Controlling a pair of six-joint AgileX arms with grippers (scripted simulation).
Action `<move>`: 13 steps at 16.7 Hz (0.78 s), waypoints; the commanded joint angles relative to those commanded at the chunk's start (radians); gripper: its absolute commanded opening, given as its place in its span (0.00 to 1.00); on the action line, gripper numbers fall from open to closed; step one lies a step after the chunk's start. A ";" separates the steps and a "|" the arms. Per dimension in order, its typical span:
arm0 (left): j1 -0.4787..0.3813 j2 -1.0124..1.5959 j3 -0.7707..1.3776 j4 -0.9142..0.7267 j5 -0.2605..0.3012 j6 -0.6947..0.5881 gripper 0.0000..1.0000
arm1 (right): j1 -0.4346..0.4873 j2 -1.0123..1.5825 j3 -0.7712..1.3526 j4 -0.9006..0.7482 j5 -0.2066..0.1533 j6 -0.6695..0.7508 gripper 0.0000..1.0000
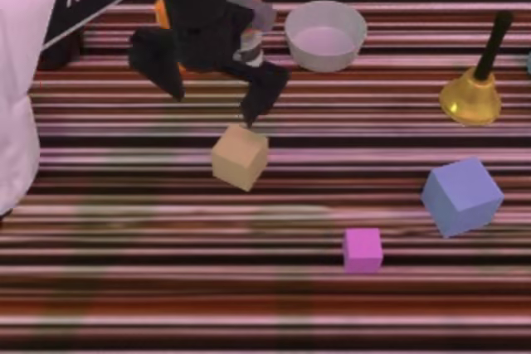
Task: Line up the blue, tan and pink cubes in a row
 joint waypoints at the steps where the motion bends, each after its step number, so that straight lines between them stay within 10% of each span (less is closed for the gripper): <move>1: -0.008 0.053 0.048 -0.021 -0.002 -0.002 1.00 | -0.008 -0.037 -0.026 0.021 0.005 0.021 1.00; 13: -0.023 0.171 0.117 -0.022 -0.007 -0.004 1.00 | -0.024 -0.115 -0.079 0.064 0.017 0.066 1.00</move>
